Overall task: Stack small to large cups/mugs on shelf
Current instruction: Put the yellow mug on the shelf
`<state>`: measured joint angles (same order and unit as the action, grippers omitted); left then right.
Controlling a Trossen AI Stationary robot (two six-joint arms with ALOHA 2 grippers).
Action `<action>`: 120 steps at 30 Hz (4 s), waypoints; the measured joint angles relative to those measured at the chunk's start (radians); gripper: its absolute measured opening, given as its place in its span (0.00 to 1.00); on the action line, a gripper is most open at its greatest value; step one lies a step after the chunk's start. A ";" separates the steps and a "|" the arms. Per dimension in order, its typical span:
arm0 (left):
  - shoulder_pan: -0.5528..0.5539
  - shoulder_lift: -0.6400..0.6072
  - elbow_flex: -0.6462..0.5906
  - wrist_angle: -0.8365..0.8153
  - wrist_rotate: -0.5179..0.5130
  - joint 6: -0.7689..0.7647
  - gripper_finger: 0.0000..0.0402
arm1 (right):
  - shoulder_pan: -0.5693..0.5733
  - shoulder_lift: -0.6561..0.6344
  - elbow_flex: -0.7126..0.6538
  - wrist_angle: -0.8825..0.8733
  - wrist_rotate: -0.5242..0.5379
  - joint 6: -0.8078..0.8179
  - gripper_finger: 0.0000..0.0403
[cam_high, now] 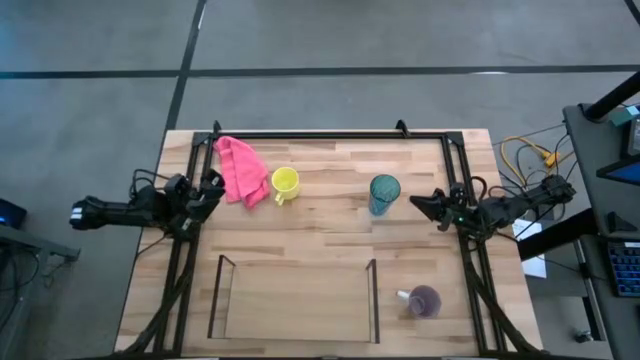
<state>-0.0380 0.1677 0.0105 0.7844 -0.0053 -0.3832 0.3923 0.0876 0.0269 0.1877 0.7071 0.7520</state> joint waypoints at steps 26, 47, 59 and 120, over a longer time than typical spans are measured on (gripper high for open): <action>0.001 0.001 0.001 0.019 -0.143 0.024 0.32 | 0.000 0.007 0.000 0.032 0.000 0.061 0.33; 0.001 0.187 0.387 -0.636 -0.227 -0.161 0.32 | -0.002 0.006 0.066 0.211 -0.011 -0.156 0.44; 0.006 0.629 0.918 -1.288 -0.240 -0.151 0.32 | -0.002 0.007 0.265 -0.081 0.000 -0.300 0.44; 0.340 1.592 1.321 -1.639 -0.154 -0.153 0.31 | -0.002 0.027 0.306 -0.235 -0.007 -0.273 0.44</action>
<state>0.3019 1.7592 1.3319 -0.8551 -0.1589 -0.5362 0.3901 0.1146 0.3325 -0.0475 0.7000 0.4789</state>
